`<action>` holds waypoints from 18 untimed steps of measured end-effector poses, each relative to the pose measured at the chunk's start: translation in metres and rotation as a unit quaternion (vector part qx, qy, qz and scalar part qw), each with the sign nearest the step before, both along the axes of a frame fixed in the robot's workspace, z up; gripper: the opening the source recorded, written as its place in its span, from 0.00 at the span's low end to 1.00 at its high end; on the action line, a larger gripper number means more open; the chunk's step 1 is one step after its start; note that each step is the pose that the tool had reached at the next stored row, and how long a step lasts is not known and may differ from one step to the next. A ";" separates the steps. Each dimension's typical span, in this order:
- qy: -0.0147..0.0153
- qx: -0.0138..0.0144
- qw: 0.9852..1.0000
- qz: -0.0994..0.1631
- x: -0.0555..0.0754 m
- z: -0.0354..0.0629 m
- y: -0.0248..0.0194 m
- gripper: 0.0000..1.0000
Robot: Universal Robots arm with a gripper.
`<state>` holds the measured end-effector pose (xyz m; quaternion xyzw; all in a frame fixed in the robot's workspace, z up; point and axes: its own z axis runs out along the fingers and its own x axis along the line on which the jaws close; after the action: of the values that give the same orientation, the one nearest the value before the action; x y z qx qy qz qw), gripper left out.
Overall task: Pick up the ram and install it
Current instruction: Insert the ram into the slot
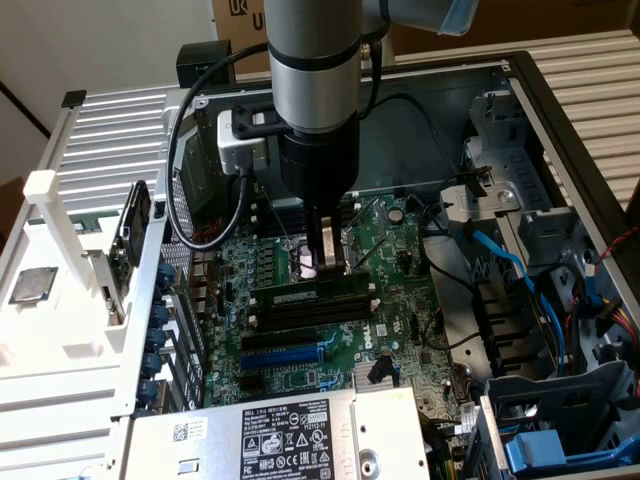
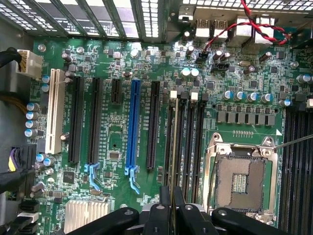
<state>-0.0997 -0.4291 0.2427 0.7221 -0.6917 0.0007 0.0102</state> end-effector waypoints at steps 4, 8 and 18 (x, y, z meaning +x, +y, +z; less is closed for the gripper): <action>0.000 0.000 1.000 -0.003 0.000 -0.0002 0.0000 0.13; 0.000 0.000 1.000 -0.003 0.000 -0.0013 0.0000 0.13; 0.000 -0.001 1.000 -0.003 0.000 -0.0046 0.0000 0.13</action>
<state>-0.0997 -0.4291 0.2381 0.7202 -0.6937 0.0009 0.0107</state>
